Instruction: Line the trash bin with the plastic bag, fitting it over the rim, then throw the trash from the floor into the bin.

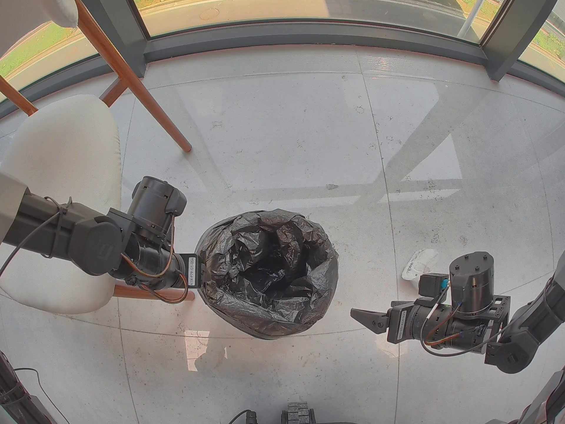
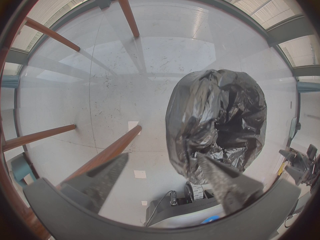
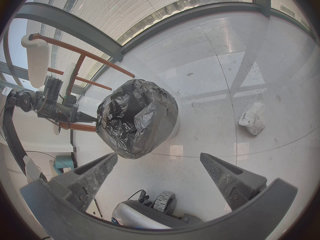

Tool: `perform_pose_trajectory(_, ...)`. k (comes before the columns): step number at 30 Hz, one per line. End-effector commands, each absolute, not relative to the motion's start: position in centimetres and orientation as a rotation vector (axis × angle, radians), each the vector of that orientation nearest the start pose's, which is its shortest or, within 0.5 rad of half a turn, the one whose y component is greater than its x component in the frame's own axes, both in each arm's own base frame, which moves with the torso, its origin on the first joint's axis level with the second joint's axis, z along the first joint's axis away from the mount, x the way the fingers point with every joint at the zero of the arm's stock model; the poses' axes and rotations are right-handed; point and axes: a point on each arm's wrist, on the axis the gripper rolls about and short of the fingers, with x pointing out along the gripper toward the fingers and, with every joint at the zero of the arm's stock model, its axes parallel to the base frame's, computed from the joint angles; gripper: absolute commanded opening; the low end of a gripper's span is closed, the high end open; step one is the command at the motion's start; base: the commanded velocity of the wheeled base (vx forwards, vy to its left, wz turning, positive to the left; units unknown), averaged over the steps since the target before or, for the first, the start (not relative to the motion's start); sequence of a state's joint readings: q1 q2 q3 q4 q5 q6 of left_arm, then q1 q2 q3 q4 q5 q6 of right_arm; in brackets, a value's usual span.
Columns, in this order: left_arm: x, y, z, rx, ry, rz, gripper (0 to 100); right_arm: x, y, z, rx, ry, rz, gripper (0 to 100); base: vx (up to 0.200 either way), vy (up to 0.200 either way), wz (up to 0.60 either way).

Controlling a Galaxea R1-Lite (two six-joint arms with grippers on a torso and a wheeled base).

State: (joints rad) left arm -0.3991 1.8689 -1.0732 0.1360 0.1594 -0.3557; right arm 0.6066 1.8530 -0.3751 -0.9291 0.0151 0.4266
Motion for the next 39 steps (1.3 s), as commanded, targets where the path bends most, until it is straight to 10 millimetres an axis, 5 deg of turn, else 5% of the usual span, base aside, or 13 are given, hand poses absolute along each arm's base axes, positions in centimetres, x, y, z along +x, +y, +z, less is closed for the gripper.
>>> perform_pose_trajectory(1, 28.8, -11.9, 13.3, -0.061, 0.933, -0.065, 100, 21.7, 14.8, 7.0, 0.250, 0.642, 0.472, 100, 0.000, 0.000, 0.00)
perform_pose_trajectory(9, 26.5, -11.6, 11.0, 0.012, 0.957, -0.108, 100, 22.9, 13.0, 7.7, 0.321, 0.602, 0.367, 100, 0.000, 0.000, 0.00)
perform_pose_trajectory(23, 29.4, -12.1, 8.0, 0.007, 0.860, -0.112, 100, 22.5, 12.7, 7.9, 0.326, 0.598, 0.365, 100, 0.000, 0.000, 0.00)
perform_pose_trajectory(29, 28.5, -10.7, 6.7, 0.014, 0.918, -0.073, 100, 22.6, 12.8, 7.9, 0.324, 0.598, 0.367, 100, 0.000, 0.000, 0.00)
perform_pose_trajectory(39, 29.0, -11.4, 7.7, -0.019, 0.830, -0.107, 100, 22.8, 12.6, 7.9, 0.326, 0.596, 0.358, 100, 0.000, 0.000, 0.00)
